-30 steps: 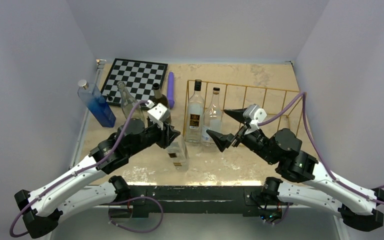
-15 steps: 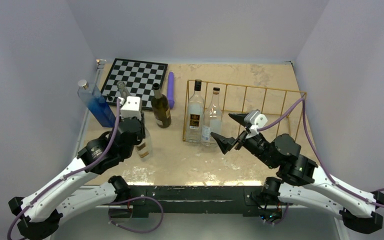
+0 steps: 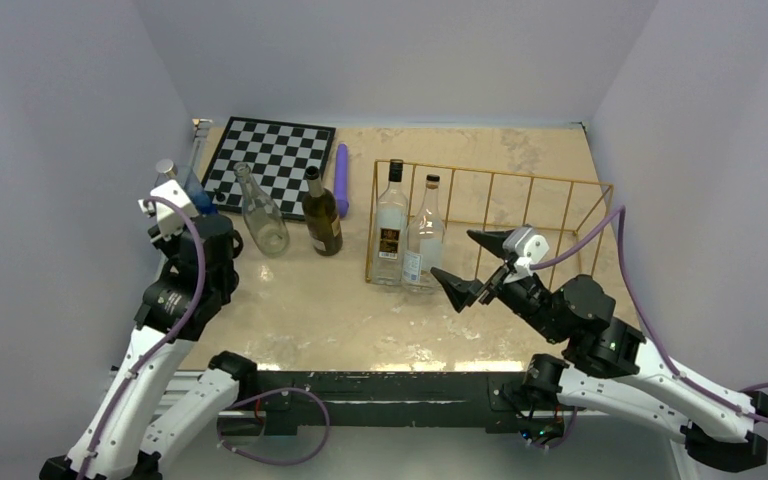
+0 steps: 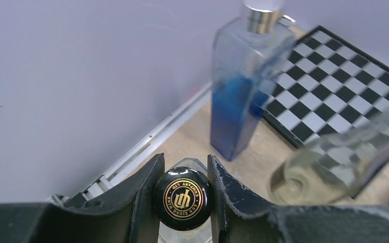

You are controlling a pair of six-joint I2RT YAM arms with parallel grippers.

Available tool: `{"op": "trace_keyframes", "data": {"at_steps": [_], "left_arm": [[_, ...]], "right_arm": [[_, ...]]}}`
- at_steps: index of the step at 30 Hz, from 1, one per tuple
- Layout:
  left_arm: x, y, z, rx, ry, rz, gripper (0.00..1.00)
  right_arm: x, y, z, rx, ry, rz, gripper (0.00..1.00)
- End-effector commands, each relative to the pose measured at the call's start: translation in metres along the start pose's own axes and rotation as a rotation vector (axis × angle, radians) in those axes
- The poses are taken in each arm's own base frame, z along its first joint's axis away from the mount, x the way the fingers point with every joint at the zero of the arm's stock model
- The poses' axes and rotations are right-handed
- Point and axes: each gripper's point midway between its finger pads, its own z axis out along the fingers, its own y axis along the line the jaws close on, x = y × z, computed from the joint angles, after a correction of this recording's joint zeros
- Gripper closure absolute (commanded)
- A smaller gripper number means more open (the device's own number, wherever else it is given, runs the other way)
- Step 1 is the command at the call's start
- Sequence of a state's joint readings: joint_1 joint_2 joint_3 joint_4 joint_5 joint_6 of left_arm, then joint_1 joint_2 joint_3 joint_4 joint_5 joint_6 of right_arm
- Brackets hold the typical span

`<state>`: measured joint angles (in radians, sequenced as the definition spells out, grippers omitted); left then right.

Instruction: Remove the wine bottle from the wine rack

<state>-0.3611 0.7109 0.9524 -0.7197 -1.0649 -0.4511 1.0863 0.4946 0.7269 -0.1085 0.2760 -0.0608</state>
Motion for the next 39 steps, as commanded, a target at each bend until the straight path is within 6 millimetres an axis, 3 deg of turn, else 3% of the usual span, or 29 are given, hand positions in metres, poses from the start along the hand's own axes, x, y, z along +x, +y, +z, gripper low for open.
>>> {"op": "trace_keyframes", "data": {"at_steps": [1,10,16,21,28,29,34,39], "left_arm": [[-0.048,0.014,0.013,-0.106,-0.111,-0.181,1.0],[-0.038,0.043,0.044,-0.26,-0.071,-0.131,1.0],[-0.028,0.032,0.056,-0.236,-0.055,-0.118,1.0],[-0.014,0.036,0.06,-0.277,-0.035,-0.121,1.0],[-0.008,0.04,0.062,-0.31,-0.042,-0.121,0.91],[-0.007,0.038,0.062,-0.306,-0.039,-0.12,0.86],[-0.01,0.037,0.061,-0.293,-0.039,-0.125,0.4],[-0.025,0.039,0.052,-0.268,-0.042,-0.137,0.12]], "right_arm": [[-0.011,0.0,-0.007,-0.013,-0.012,0.015,0.01],[-0.01,-0.006,-0.022,0.0,-0.011,0.023,0.01],[-0.009,-0.006,-0.023,0.004,-0.008,0.035,0.01],[-0.012,-0.007,-0.023,0.008,0.002,0.036,0.01],[-0.017,-0.007,-0.024,0.006,0.001,0.037,0.01],[-0.017,-0.008,-0.024,0.008,0.001,0.037,0.01],[-0.016,-0.011,-0.023,0.029,0.009,0.045,0.01],[-0.015,-0.012,-0.014,0.061,0.031,0.082,0.01]]}}
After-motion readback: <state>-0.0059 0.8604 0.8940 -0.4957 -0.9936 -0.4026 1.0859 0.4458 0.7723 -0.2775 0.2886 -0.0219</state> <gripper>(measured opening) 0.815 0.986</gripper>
